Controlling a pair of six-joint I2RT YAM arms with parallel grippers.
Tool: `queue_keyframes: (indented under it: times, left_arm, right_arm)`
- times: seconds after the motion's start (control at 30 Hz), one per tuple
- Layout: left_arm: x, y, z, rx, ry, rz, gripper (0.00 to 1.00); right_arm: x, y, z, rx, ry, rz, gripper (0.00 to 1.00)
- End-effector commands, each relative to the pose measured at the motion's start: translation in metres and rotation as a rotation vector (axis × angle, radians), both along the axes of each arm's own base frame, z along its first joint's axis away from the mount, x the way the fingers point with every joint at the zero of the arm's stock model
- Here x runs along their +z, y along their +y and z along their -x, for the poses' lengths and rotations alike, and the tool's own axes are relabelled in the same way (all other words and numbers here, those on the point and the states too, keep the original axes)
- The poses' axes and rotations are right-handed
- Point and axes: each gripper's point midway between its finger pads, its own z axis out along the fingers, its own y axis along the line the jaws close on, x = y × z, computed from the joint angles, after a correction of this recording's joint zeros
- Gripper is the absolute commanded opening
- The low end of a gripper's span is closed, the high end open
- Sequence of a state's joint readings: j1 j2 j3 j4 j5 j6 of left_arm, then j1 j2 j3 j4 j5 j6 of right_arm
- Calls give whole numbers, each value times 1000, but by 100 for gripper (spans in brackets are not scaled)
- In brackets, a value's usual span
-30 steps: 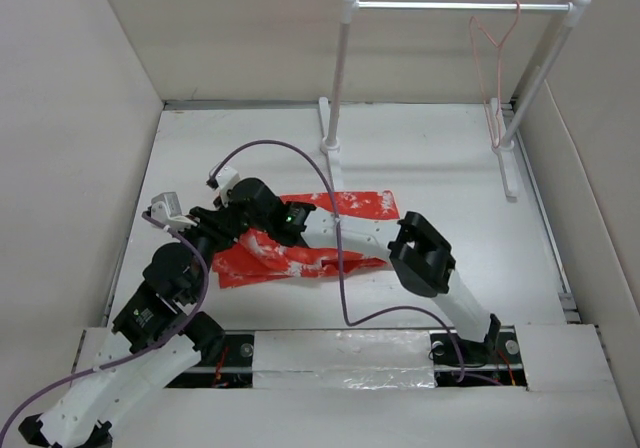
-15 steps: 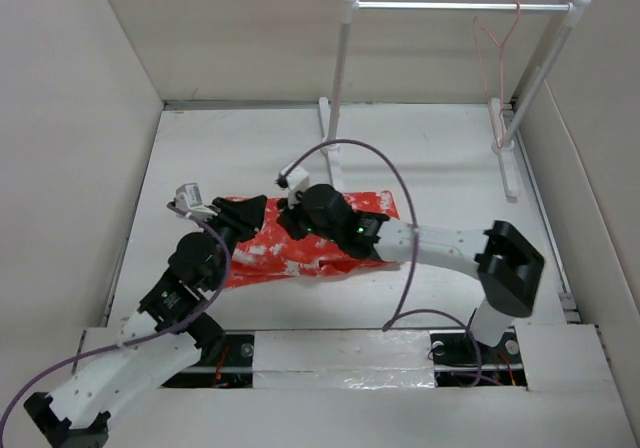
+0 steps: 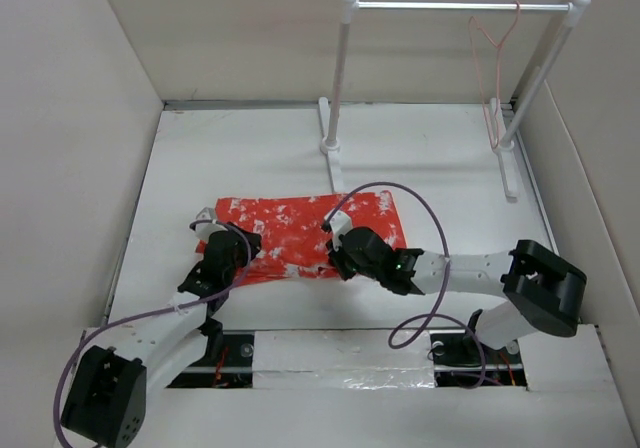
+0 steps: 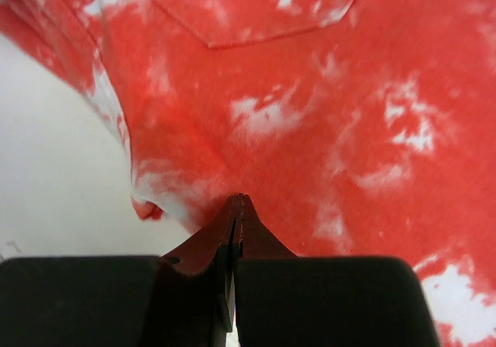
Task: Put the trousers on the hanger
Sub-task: Fold the trousers at the center of the board, then pick up the hanger from the clothesline.
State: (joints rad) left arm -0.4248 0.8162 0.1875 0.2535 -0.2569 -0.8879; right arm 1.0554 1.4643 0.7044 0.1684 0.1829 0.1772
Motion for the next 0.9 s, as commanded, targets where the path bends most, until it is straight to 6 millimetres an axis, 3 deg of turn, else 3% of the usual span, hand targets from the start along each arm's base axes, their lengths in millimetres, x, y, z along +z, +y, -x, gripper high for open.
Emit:
queue_keyframes:
  times: [0.0,0.13,0.2,0.27,0.33,0.4,0.47,0.5,0.53,0.57,0.6,0.63,0.67,0.7,0.73,0.77,0.8,0.83,0.87]
  left_arm:
    - [-4,-4,2,-49,-20,125,26]
    - [0,3,3,-52,-43,132,24]
    - [18,2,-2,-62,-95,130,20]
    - [36,1,-7,-67,-144,132,12]
    - [62,-4,-15,-94,-206,137,0]
    - [90,-14,-21,-146,-278,158,0]
    - [111,-31,-22,-220,-342,184,0]
    - [124,-39,-23,-250,-373,193,0]
    - [132,-48,-23,-277,-394,196,0]
    - [137,-56,-26,-295,-414,191,0]
    - [150,-75,-22,-347,-434,198,0]
    - [156,-84,-22,-366,-443,190,0]
    - [147,-87,-31,-335,-412,126,0]
    - [166,-113,-25,-389,-440,118,0]
    - [169,-123,-26,-392,-436,81,0]
    - [151,-124,-33,-339,-369,-6,0]
    - [155,-135,-33,-350,-370,-49,0]
    - [161,-158,-30,-366,-356,-90,0]
    - [162,-167,-28,-364,-348,-107,0]
  right_arm:
    - [1,8,0,-33,-21,-57,0]
    - [-14,2,4,-53,14,-56,0]
    - [-13,1,10,-46,18,-66,0]
    - [0,0,13,-46,10,-85,0]
    - [21,1,10,-50,-23,-104,0]
    - [66,-3,4,-58,-86,-139,0]
    - [102,-24,-13,-100,-175,-127,7]
    - [139,-36,-20,-111,-233,-185,10]
    - [179,-54,-42,-133,-313,-212,19]
    - [198,-73,-53,-167,-349,-210,24]
    - [229,-97,-61,-215,-414,-243,28]
    - [267,-138,-87,-307,-510,-239,30]
    - [285,-162,-96,-353,-551,-238,23]
    - [304,-184,-105,-396,-594,-240,6]
    - [317,-199,-112,-397,-615,-242,0]
    - [348,-245,-123,-510,-676,-227,0]
    - [360,-262,-129,-543,-698,-221,0]
    - [377,-298,-140,-638,-723,-206,0]
    - [382,-298,-145,-643,-722,-209,0]
